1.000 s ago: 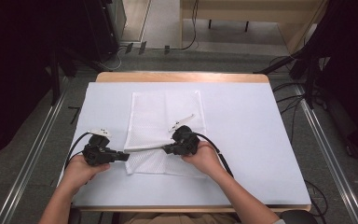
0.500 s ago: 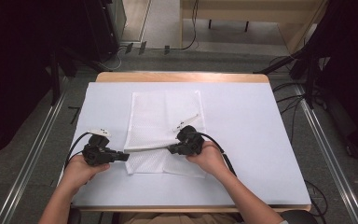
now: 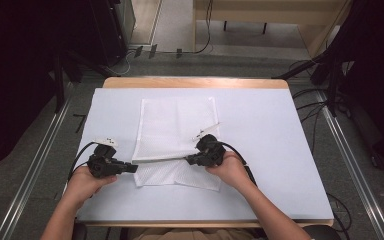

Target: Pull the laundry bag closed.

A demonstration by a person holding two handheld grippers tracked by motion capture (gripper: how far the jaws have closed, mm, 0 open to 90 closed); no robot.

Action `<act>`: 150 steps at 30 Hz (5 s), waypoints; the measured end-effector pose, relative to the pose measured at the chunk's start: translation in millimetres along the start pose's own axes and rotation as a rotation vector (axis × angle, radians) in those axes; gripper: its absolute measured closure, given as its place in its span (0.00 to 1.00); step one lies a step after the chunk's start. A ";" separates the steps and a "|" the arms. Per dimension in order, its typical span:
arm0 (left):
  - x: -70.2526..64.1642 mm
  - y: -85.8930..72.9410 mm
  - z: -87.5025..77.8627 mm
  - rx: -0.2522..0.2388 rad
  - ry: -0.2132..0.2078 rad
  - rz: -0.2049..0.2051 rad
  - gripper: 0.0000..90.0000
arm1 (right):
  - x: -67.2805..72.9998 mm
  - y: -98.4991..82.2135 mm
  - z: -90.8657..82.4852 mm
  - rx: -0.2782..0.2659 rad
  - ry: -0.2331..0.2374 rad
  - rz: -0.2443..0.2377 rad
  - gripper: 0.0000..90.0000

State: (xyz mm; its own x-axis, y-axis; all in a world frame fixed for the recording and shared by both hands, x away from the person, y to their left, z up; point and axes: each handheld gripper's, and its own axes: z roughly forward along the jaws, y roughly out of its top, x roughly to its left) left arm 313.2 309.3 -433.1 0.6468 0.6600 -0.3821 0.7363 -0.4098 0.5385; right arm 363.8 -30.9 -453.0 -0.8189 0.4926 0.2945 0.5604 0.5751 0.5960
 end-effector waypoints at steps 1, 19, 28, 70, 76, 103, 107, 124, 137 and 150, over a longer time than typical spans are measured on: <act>-0.1 0.0 0.0 0.000 0.000 0.000 0.98 | -0.7 -0.6 -1.1 0.001 0.000 0.003 0.98; -0.1 -0.6 -0.5 -0.002 -0.005 -0.001 0.98 | -7.4 -7.9 -11.0 0.000 0.003 0.027 0.98; 0.7 -1.3 -1.0 0.001 -0.008 -0.004 0.98 | -9.0 -11.2 -16.2 0.004 -0.003 0.026 0.98; 3.8 -5.3 -4.4 0.004 -0.027 -0.012 0.98 | -30.3 -36.1 -48.0 0.002 -0.026 0.067 0.98; 3.6 -5.6 -3.3 0.009 -0.032 -0.009 0.98 | -34.6 -43.5 -54.6 0.010 -0.029 0.073 0.98; 3.8 -5.3 -0.9 0.003 -0.047 -0.018 0.80 | -32.9 -46.0 -56.7 0.002 -0.059 0.036 0.95; 4.7 -4.9 -0.8 -0.004 -0.034 -0.025 0.73 | -31.7 -45.4 -56.5 -0.010 -0.059 0.031 0.88; 6.3 -0.9 -12.7 -0.144 0.066 -0.005 0.46 | -36.5 -46.4 -63.5 -0.110 -0.139 0.012 0.53; 10.8 -3.3 -22.4 -0.214 0.164 -0.023 0.40 | -48.7 -52.8 -72.8 -0.177 -0.233 0.029 0.38; 17.8 -7.5 -29.4 -0.216 0.219 -0.030 0.40 | -64.5 -63.4 -92.6 -0.237 -0.299 0.053 0.35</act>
State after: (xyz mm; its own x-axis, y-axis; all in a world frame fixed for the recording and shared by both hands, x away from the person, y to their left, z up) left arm 313.3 342.6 -421.9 0.5504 0.7991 -0.2419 0.6798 -0.2608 0.6854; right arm 369.6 -159.7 -440.6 -0.6975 0.7066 0.1196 0.5283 0.3941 0.7520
